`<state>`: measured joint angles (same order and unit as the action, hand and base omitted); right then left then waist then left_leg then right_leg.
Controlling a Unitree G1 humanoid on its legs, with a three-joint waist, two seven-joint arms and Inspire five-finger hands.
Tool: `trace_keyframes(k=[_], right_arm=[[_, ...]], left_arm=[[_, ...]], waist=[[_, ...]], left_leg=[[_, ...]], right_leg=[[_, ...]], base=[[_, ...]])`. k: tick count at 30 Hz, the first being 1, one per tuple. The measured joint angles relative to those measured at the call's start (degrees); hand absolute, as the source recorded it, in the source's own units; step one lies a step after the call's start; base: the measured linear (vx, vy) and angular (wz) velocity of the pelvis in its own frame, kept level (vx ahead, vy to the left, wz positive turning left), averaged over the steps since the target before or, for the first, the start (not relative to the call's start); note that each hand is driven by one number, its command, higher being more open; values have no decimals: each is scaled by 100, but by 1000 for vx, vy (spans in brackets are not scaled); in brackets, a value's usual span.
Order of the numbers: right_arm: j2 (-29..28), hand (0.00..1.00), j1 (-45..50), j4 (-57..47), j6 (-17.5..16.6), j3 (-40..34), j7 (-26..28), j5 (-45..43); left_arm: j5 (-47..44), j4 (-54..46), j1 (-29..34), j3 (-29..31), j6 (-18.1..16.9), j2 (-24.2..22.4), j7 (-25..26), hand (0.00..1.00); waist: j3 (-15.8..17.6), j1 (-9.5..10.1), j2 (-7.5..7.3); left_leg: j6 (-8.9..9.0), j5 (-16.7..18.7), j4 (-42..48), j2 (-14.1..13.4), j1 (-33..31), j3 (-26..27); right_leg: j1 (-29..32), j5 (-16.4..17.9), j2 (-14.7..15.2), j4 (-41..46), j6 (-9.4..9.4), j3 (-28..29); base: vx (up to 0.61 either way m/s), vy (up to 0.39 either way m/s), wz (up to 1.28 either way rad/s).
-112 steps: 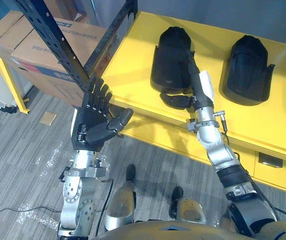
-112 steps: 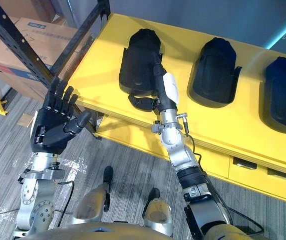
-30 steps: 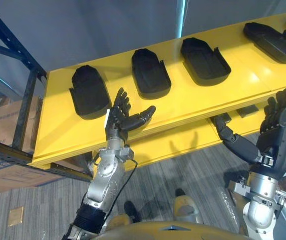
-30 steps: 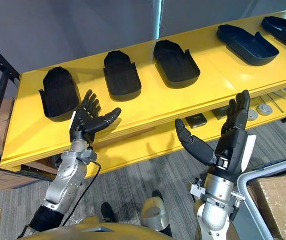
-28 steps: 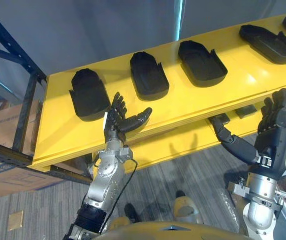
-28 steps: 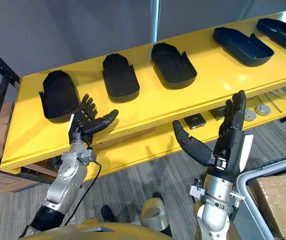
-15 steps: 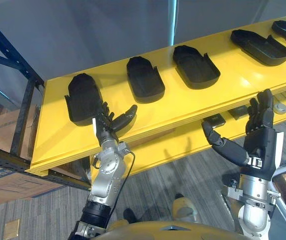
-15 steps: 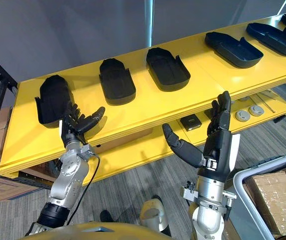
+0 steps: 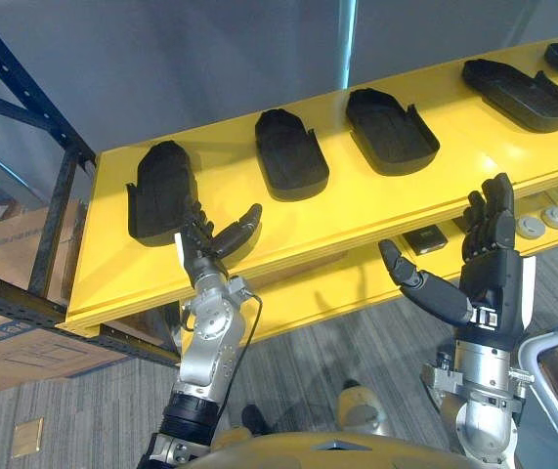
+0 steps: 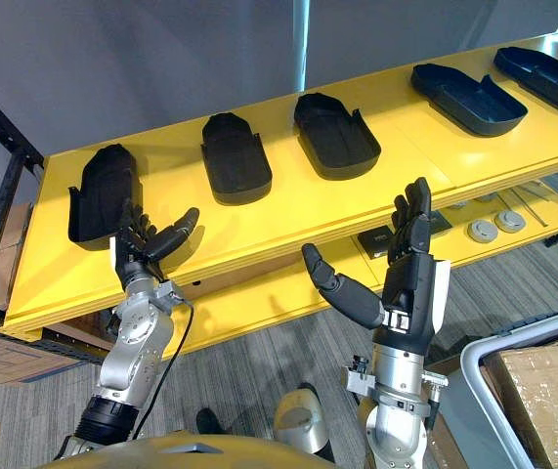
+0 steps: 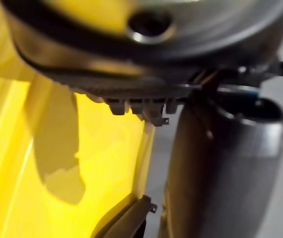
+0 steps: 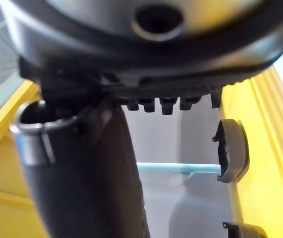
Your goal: Walk over and take three plastic housings, then place them on the shelf
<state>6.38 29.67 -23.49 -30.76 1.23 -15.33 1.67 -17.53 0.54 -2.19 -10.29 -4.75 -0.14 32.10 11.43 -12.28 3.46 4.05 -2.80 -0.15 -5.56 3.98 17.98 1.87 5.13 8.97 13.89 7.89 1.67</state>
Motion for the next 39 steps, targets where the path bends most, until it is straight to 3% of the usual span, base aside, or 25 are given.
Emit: trace_keyframes(k=[4, 7, 12, 15, 17, 22, 25, 27, 32, 39], right_arm=[[15, 100, -38, 3, -60, -12, 113, -17], [45, 100, -167, 3, -291, 8, 303, -15], [296, 100, -619, 1, -563, 105, 659, -55], [456, 100, -807, 2, -582, 155, 963, -274], [574, 100, -1003, 3, -462, 247, 1451, -510], [919, 100, -1570, 83, 1, 635, 1791, -430], [1037, 100, -2217, 457, 213, 907, 1985, -416], [1124, 100, -2754, 932, 473, 1071, 2193, -526], [1199, 100, -3551, 1726, 776, 1165, 2597, -543], [1190, 100, -4050, 1723, 928, 1432, 3201, -917]], left_arm=[[-18, -147, 32, -96, -191, 23, -758, 100], [-56, -614, 108, -333, -516, 187, -1389, 100], [-362, -2158, 745, -428, -1502, 584, -2477, 100], [-754, -2611, 1050, -295, -1781, 652, -2890, 100], [-1006, -2822, 1441, -64, -1890, 693, -3139, 100], [-1104, -2824, 2012, 151, -1891, 691, -3232, 100], [-861, -2823, 2300, 308, -1864, 690, -3133, 100], [-769, -2807, 2425, 496, -1803, 692, -3100, 100], [-696, -2726, 2588, 1024, -1800, 697, -3150, 100], [-716, -2661, 2744, 1368, -1905, 681, -3150, 100]], waist=[[-6, 18, 25], [-3, 56, 36], [-18, 134, 118], [-24, 312, 227], [-50, 444, 311], [-21, 762, 299], [40, 949, 196], [91, 1101, 46], [142, 1462, -93], [239, 1612, -204]], left_leg=[[-2, -9, 12, -3, -44, -76], [-6, -13, 37, 6, -55, -111], [-7, -2, 191, 62, -140, -427], [-16, 19, 192, 108, -171, -588], [-30, -33, 201, 154, -256, -833], [-29, -121, 187, 229, -311, -1260], [-8, -254, 165, 234, -384, -1531], [29, -294, 159, 241, -464, -1765], [-11, -409, 143, 275, -702, -2042], [-12, -407, 152, 312, -781, -2179]], right_leg=[[1, 8, 1, 1, -7, -67], [-8, 13, 2, 5, -14, -90], [-94, 162, 77, 114, -24, -341], [-102, 238, 135, 204, -32, -498], [-172, 295, 194, 227, -31, -753], [-335, 435, 286, 293, -67, -1214], [-477, 405, 277, 218, -80, -1535], [-621, 370, 247, 70, -67, -1772], [-752, 152, 178, -266, -78, -2088], [-821, 161, 168, -357, -131, -2237]], base=[[-1, -15, 8], [1, -4, 1], [1, -23, 23], [1, -23, 35], [4, -26, 50], [-8, -31, 51], [-4, -38, 50], [-6, -33, 51], [33, 1, 34], [-16, 1, 12]])
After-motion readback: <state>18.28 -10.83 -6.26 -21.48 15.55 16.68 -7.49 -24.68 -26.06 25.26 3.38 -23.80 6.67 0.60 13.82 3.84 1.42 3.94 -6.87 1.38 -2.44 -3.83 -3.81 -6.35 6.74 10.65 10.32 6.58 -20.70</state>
